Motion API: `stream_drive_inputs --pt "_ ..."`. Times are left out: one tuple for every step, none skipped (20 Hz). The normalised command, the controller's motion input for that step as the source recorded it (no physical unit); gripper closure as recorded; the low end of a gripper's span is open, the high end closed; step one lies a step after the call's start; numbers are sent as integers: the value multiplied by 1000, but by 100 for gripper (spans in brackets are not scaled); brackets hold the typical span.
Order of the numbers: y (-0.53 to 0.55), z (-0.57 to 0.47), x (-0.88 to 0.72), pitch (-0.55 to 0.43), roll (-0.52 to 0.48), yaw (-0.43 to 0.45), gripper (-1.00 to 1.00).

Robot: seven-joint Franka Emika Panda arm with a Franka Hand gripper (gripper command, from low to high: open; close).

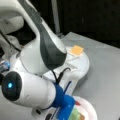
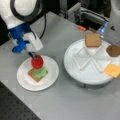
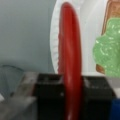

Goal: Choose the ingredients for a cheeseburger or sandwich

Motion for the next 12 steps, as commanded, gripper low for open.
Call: stream_drive_inputs --pt "-166 -30 343 91 -165 261 100" --pt "-166 -37 337 78 -172 277 100" --pt "-167 -50 331 68 -176 284 100" --pt "-164 -47 323 66 -176 283 100" --pt "-164 -54 320 60 -174 285 100" --pt "-160 -70 321 65 -163 285 100" --pt "-154 -84 317 73 -144 284 100" --pt "-149 -115 317 72 -149 283 100" --pt "-148 -144 318 66 -167 281 100" --pt "-152 -164 319 60 -171 282 100" --pt "-159 -178 315 60 -165 289 100" --pt "-162 -180 305 58 -157 295 100"
